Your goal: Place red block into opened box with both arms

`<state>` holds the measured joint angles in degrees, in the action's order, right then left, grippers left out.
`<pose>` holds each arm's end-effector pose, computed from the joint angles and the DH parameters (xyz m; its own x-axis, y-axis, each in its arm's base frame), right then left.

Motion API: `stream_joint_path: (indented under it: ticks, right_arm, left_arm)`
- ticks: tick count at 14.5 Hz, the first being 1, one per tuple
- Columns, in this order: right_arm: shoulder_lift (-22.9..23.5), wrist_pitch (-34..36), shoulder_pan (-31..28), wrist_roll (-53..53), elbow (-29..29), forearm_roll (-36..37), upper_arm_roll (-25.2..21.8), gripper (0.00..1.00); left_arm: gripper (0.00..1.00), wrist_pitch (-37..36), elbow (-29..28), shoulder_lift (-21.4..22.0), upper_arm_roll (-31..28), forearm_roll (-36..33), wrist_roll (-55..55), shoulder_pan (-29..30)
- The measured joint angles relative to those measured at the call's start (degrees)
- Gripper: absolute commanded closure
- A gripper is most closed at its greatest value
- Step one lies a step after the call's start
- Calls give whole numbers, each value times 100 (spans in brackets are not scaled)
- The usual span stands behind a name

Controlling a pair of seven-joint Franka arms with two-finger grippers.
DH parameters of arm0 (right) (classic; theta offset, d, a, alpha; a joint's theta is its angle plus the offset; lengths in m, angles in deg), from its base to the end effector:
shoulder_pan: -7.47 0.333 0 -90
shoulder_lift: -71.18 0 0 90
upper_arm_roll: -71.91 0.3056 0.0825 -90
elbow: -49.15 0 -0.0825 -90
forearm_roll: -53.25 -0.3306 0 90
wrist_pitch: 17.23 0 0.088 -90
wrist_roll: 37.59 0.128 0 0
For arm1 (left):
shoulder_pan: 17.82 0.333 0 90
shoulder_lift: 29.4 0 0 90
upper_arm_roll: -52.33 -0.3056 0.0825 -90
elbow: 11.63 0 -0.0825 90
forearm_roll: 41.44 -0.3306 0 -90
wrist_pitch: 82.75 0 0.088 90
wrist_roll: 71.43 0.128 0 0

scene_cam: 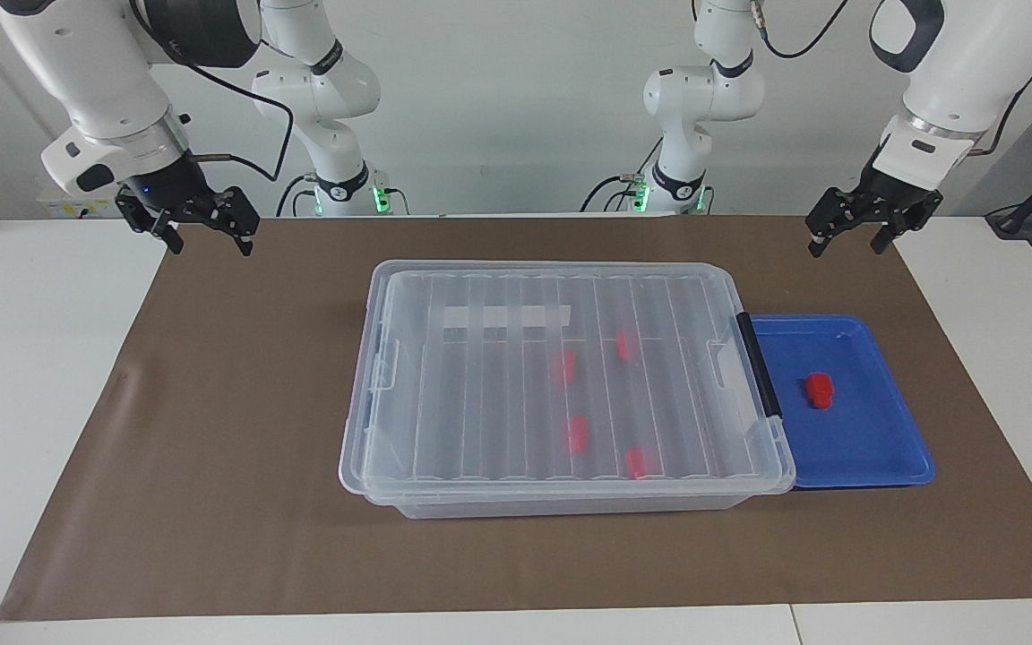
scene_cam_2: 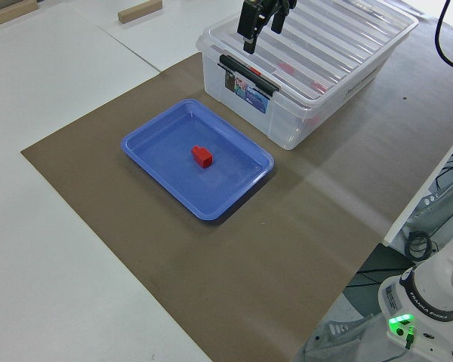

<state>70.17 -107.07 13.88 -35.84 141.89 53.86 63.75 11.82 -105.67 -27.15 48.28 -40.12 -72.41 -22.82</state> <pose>0.4935 -0.0171 0.5816 0.9976 -0.0610 -0.0329 -0.0607 -0.9981 0.0091 0.4975 -0.0103 0.5901 0.9988 0.0025 0.0479 0.0012 -0.9996 0.0266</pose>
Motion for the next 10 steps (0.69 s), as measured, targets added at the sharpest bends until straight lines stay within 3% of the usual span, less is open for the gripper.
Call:
stream_joint_path:
  ticks: [10]
  right_arm:
    - [0, -5, 0, 4, 2, 0, 5, 0]
  left_arm:
    - [0, 248, -117, 0, 3, 0, 1, -1]
